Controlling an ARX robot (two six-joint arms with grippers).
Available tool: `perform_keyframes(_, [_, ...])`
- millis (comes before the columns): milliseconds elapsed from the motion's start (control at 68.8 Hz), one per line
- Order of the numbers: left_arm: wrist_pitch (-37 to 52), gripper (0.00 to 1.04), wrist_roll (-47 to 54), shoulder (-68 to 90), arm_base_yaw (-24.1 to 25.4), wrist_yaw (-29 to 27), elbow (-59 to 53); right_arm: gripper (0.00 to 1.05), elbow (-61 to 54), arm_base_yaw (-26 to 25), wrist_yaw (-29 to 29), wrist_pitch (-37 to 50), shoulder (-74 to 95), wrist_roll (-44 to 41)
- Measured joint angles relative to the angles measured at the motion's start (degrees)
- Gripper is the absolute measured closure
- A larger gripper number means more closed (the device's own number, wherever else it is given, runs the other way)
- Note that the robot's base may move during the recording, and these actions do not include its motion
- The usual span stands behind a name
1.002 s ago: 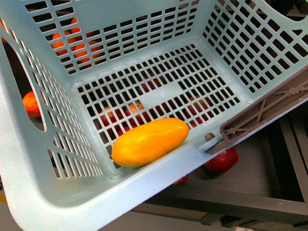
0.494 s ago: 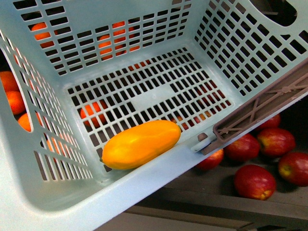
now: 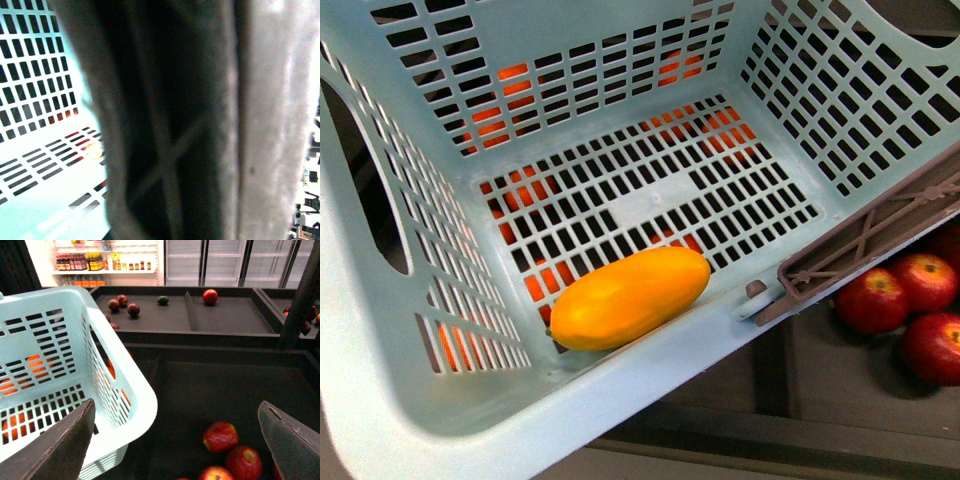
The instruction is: Pick mango and avocado into basket
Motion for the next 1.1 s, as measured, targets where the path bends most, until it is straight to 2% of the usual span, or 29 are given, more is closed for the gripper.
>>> perform_keyframes(1104, [0.00,0.92,0.20,0.00,0.00,-0.07,0.00,0.09,-0.04,0.04,0.04,0.00,0.00,0.00])
